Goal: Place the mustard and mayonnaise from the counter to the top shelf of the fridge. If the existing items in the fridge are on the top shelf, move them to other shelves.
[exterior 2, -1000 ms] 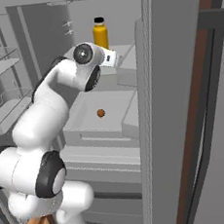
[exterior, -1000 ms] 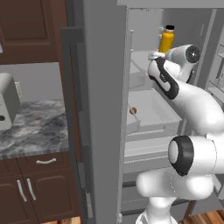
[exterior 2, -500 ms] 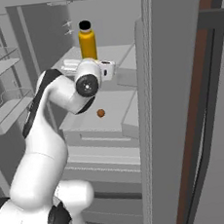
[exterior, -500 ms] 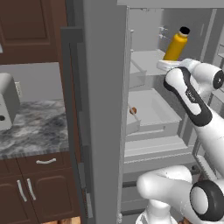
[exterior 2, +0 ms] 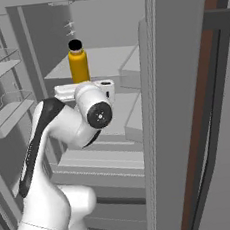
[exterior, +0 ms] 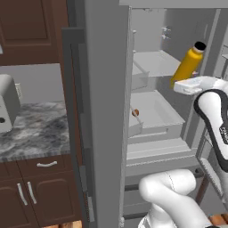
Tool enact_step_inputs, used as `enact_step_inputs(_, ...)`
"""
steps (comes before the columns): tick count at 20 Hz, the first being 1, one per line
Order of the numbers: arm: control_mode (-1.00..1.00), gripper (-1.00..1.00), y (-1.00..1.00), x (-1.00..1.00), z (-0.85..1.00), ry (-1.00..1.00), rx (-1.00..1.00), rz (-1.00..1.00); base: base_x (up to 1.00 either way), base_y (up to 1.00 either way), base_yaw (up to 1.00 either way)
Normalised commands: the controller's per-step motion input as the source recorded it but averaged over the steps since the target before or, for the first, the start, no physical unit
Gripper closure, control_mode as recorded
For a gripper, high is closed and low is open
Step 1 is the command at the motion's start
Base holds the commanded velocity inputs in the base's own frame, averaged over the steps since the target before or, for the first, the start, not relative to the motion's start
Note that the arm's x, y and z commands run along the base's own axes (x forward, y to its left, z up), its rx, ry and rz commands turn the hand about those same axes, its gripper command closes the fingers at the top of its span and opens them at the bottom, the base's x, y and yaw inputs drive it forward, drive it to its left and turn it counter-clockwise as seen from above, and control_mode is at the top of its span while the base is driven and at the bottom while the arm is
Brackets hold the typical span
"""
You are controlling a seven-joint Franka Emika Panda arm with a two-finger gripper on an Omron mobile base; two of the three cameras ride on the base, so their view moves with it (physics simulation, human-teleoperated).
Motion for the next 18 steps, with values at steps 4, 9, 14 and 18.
enact_step_inputs(4,-1.0,1.0,0.37,-1.0,-0.84,0.26,-0.23,0.17,0.0,0.0,0.0)
enact_step_inputs(9,-1.0,1.0,0.12,-0.49,-0.97,0.36,-0.14,0.01,0.0,0.0,0.0)
enact_step_inputs(14,-1.0,1.0,-0.05,0.12,-0.56,0.07,0.0,-0.2,0.0,0.0,0.0)
enact_step_inputs(18,-1.0,1.0,0.0,0.45,-0.36,0.03,0.0,-0.28,0.0,0.0,0.0)
